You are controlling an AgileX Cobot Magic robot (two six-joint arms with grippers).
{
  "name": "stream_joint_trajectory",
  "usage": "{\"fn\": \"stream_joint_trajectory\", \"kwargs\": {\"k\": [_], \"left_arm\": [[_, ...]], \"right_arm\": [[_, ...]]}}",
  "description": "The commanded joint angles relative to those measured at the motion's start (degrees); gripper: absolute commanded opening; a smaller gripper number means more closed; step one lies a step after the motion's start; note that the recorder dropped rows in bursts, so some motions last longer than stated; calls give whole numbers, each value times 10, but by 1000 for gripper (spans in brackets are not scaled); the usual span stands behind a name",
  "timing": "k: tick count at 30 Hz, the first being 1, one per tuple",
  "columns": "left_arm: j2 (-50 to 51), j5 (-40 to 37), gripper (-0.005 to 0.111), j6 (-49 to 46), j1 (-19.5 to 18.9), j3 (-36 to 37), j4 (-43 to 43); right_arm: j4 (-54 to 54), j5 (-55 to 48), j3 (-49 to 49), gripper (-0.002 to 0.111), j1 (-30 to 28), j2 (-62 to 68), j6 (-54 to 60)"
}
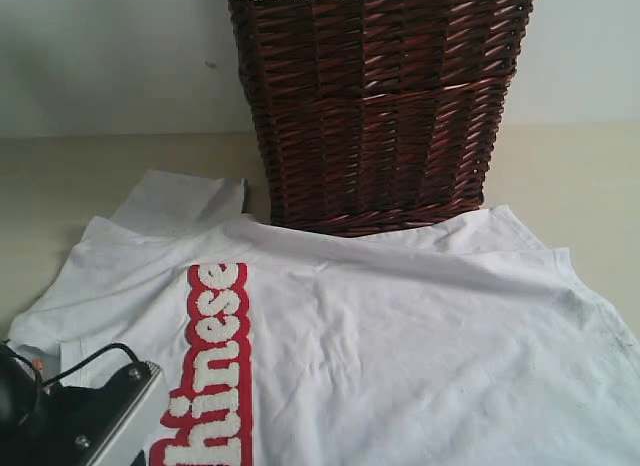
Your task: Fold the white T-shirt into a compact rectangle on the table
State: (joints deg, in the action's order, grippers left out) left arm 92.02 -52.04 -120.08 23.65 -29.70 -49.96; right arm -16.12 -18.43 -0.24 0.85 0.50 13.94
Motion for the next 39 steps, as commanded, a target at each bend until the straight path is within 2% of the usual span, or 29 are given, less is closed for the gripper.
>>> {"fn": "stream_joint_trajectory", "kwargs": {"k": [1, 7, 9, 12, 14, 15, 24, 28, 33, 39], "left_arm": [[22, 17, 56, -2, 34, -3, 0], [53, 64, 50, -2, 68, -3, -1], [68, 75, 43, -2, 78, -3, -5], [84, 87, 22, -2, 83, -3, -20], [87, 91, 2, -2, 83, -3, -21], [87, 92, 1, -2, 83, -3, -16], [63, 59, 0, 3, 82, -12, 47], [54, -28, 0, 6, 49, -61, 80], [54, -66, 0, 15, -4, -146, 71], [82, -71, 0, -1, -12, -215, 65]], "right_arm": [[-1, 5, 2, 51, -2, 1, 5], [-1, 5, 2, 51, -2, 1, 5], [-1, 5, 2, 51, -2, 1, 5], [-1, 5, 2, 51, -2, 1, 5], [-1, 5, 2, 51, -2, 1, 5], [-1, 5, 2, 51, -2, 1, 5], [-1, 5, 2, 51, -2, 1, 5], [-1, 5, 2, 51, -2, 1, 5], [-1, 5, 2, 51, -2, 1, 5], [-1, 5, 2, 51, -2, 1, 5]]}}
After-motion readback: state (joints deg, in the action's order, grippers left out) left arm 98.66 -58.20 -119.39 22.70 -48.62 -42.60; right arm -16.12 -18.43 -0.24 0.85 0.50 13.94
